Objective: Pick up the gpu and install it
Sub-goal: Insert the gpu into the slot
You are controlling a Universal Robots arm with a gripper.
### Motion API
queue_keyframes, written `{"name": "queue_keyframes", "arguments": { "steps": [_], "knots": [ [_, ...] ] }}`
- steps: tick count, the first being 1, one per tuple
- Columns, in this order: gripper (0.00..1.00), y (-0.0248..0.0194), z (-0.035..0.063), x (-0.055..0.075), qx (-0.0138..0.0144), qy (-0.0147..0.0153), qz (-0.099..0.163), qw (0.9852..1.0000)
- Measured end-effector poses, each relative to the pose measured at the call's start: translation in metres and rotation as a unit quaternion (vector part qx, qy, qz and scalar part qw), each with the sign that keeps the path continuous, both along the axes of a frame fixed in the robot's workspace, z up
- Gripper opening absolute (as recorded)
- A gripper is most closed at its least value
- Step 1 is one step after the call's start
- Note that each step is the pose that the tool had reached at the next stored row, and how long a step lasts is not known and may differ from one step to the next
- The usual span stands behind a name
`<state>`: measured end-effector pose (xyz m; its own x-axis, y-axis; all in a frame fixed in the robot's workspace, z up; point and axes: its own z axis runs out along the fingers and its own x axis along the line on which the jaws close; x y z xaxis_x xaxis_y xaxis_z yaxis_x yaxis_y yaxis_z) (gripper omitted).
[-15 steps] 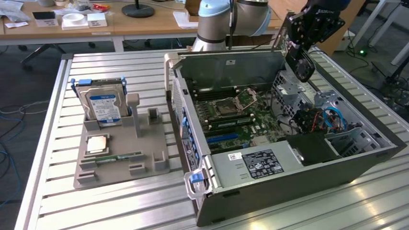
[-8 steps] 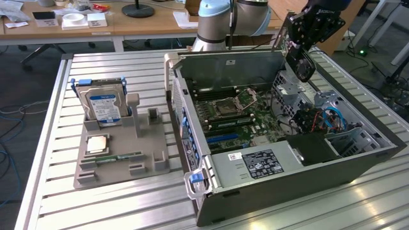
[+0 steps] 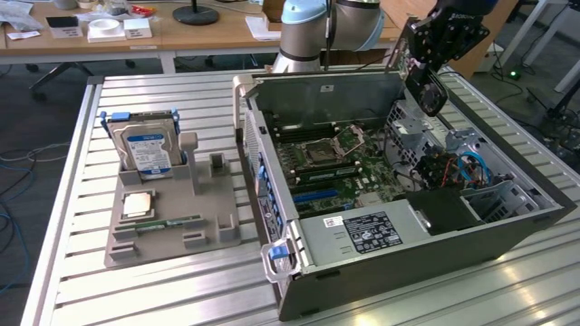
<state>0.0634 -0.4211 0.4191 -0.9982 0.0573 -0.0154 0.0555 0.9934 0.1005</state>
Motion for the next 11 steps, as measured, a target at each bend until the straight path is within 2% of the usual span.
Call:
{"name": "queue_keyframes", "arguments": {
  "steps": [11],
  "knots": [
    [0.26,0.0000,0.0000,-0.0004,0.0000,0.0000,0.023,0.9997]
  ]
}}
